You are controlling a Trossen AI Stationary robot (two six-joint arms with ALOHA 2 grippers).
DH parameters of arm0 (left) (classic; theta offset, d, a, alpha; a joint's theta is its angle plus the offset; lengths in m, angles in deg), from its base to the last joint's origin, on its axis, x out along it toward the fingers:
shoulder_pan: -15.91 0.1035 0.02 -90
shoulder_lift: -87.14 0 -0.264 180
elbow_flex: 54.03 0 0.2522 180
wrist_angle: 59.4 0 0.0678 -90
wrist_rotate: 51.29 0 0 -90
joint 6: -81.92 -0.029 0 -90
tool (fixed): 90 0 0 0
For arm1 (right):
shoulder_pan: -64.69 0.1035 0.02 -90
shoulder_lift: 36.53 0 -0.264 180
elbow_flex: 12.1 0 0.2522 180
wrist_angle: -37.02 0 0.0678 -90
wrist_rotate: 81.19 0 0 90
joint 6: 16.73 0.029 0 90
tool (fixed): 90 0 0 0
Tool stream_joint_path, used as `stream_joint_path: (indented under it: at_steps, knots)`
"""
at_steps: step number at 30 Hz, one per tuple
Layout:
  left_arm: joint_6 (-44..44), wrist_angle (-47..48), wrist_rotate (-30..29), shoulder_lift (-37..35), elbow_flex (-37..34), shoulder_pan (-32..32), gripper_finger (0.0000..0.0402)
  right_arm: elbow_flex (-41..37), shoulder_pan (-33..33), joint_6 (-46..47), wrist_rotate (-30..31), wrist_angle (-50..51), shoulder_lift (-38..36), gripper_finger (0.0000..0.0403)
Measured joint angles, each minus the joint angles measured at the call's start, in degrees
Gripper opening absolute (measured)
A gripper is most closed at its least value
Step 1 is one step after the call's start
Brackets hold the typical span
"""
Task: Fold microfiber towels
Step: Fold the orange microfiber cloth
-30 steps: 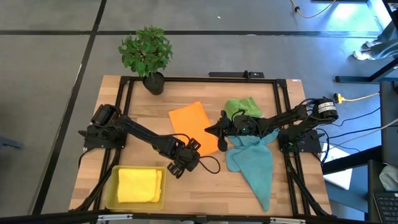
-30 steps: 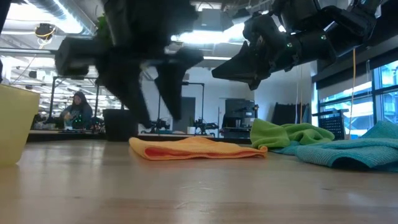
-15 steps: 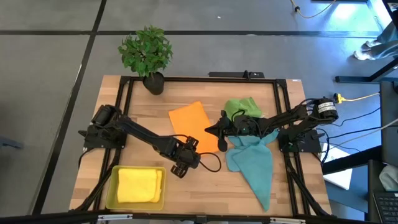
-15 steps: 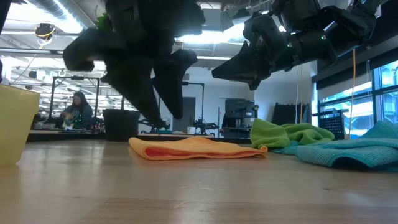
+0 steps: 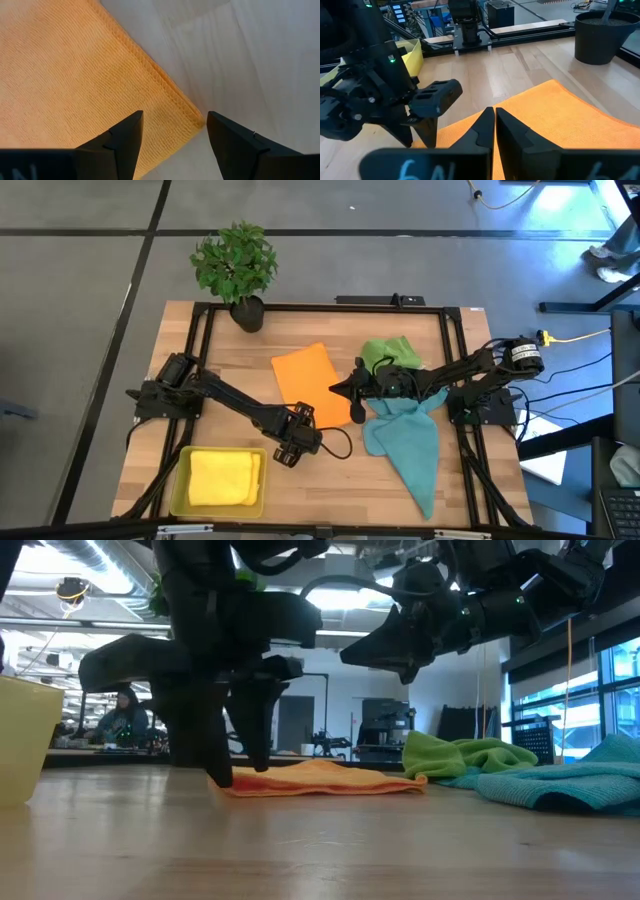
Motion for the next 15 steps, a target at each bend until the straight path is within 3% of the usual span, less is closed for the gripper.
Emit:
stream_joint_path:
  at_steps: [15]
  knots:
    - [-1.1, 0.6, -0.7, 0.9, 0.1, -1.3, 0.0212, 0.0, 0.0, 0.0, 0.0, 0.0, 0.0, 0.0019]
